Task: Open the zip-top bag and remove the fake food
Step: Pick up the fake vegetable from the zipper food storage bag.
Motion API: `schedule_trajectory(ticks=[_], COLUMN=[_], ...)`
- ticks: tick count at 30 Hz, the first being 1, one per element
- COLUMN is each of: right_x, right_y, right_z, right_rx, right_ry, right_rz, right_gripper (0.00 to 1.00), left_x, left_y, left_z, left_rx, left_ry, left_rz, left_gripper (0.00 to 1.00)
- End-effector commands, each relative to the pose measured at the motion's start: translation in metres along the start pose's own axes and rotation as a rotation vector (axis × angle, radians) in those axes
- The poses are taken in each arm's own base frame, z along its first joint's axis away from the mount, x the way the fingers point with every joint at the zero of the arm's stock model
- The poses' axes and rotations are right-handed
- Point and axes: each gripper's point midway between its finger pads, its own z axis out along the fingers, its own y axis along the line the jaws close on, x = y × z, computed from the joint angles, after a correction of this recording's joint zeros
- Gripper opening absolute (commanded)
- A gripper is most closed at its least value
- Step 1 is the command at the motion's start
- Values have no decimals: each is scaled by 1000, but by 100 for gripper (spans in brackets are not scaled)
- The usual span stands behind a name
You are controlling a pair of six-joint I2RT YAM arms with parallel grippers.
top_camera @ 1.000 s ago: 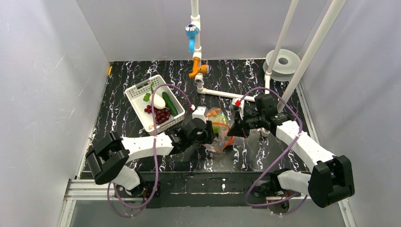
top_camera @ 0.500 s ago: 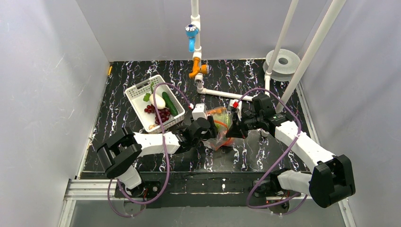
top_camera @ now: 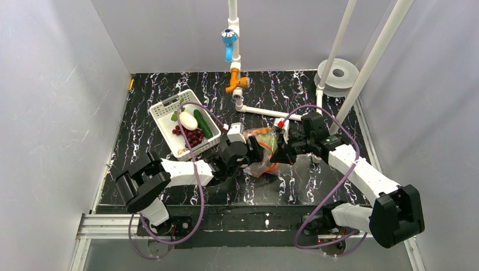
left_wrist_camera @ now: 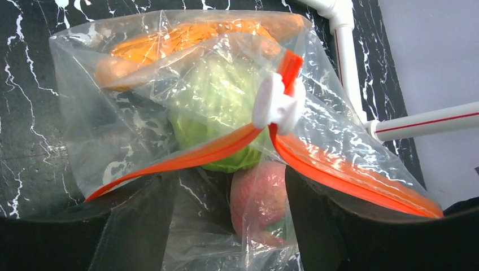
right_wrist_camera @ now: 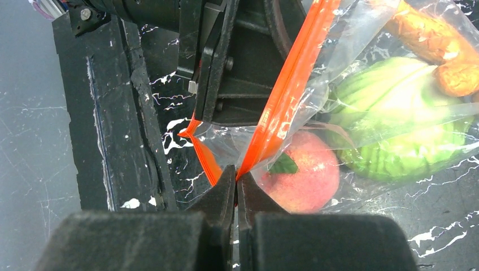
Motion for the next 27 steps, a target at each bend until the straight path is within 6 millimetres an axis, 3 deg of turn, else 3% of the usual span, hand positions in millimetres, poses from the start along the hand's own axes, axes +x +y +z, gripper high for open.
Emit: schedule_trajectory(ticks=[1, 9, 12, 20, 23, 27], right_x=[-21, -18, -22, -53, -61, -64], right_y=[1, -10, -15, -42, -49, -68], right_z=[-2, -1, -5, -33, -42, -46], right_rx=[-2, 47, 84, 286, 336, 425], right_ry=[-41, -25, -26, -6, 12, 31], right_rz=[-43, -36, -38, -84, -88, -69], right_gripper=[1, 2, 24, 55, 60, 60], left_x=[-9, -15, -14, -14, -18, -22], left_y=[10, 1, 2, 7, 18, 25], left_z=[10, 26, 27, 25, 26, 29], left_rx=[-58, 12, 11, 60, 63, 86], left_ry=[-20, -60, -57, -53, -43, -5], left_rz=[-73, -156, -145, -115, -130, -149], left_gripper=[68, 67, 67, 67, 67, 67])
